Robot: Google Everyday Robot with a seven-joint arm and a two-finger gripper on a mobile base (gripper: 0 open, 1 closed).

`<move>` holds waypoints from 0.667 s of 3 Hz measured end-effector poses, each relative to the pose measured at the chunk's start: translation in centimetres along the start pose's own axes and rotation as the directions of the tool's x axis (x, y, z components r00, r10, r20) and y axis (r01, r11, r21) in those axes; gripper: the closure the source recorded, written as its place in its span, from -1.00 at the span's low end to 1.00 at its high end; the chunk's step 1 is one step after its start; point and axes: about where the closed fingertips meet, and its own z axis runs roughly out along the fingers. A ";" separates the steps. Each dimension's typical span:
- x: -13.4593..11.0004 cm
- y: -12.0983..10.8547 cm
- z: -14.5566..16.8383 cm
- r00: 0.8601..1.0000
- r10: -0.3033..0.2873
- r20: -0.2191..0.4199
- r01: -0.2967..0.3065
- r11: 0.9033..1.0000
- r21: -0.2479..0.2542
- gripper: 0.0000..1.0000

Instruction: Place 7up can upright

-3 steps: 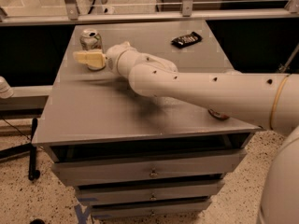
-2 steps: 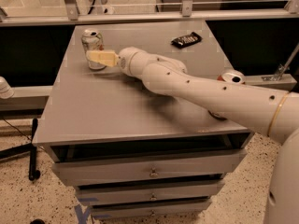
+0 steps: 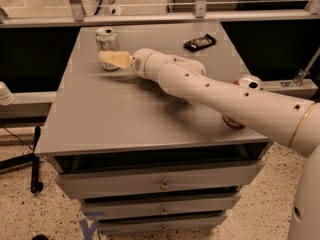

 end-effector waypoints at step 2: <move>-0.1 0.0 0.0 1.000 0.000 0.000 0.000 1.000 0.000 -1.00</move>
Offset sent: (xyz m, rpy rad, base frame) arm -0.0717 -0.0113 0.0780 -0.0901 -0.4025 0.0042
